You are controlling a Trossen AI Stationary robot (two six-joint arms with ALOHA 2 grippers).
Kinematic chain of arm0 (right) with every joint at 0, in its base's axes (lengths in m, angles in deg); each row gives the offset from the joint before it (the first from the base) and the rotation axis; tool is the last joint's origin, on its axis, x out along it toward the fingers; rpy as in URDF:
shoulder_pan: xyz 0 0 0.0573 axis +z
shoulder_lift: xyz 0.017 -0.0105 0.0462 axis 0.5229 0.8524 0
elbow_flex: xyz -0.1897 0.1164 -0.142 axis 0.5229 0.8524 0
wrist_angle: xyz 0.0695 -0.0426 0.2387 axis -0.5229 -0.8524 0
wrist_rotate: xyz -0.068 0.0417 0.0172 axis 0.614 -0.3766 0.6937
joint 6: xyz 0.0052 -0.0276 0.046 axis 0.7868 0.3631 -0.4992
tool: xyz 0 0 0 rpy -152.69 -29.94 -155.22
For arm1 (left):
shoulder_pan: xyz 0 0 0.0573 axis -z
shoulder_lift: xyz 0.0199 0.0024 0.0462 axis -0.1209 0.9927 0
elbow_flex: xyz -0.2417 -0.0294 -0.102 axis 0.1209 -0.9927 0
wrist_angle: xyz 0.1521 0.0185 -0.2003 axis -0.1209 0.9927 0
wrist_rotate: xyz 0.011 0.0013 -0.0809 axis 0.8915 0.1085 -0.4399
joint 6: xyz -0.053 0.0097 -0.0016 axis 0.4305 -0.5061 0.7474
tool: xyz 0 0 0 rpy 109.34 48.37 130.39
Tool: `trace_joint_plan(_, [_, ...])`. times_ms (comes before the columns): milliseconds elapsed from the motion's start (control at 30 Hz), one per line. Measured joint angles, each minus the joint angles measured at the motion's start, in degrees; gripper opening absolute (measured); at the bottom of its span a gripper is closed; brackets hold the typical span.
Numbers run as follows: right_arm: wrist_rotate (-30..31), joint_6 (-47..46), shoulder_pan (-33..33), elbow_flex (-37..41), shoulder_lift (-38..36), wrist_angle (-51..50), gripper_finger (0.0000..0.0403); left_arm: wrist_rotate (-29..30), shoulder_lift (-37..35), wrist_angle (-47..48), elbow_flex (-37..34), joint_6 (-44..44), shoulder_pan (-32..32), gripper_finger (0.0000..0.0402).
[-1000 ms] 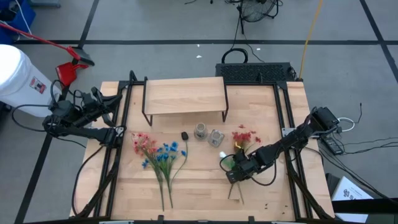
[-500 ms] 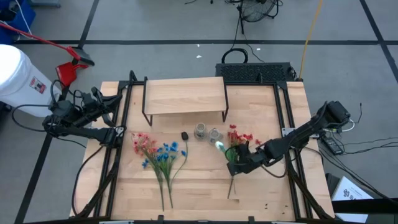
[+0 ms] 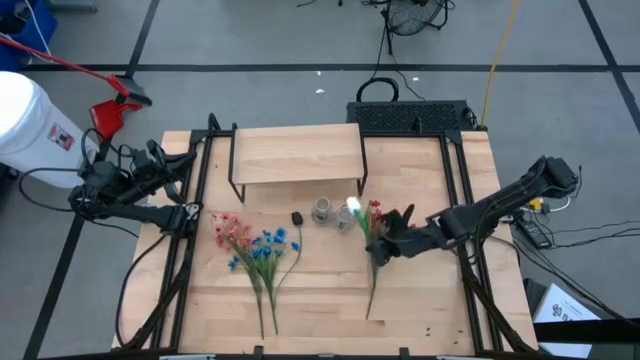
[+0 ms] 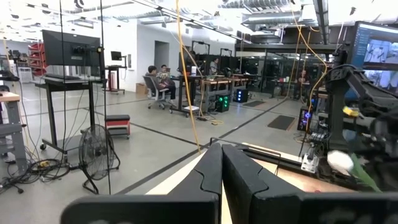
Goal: Pick and place flowers into a vace then onto a shelf
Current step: Put the white flower into the right transparent vase
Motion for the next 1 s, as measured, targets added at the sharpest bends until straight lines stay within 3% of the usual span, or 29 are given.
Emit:
trace_joint_plan(233, [11.84, 14.84, -5.83, -0.04, -4.32, 1.82, 0.0000, 0.01, -0.01, 0.00, 0.01, 0.00, 0.00, 0.0010])
trace_joint_plan(467, [11.79, 36.18, -12.58, -0.04, -4.50, 12.94, 0.0000, 0.01, -0.01, -0.02, 0.01, 0.00, 0.00, 0.0010])
trace_joint_plan(767, [11.85, 54.56, -17.51, -0.04, -4.36, 18.15, 0.0000, 0.01, 0.00, 0.00, -0.01, 0.00, 0.00, 0.0010])
trace_joint_plan(1000, [11.85, 61.18, -17.89, -0.04, -4.20, 22.20, 0.0000, 0.01, 0.01, 0.00, 0.00, 0.00, 0.00, 0.0010])
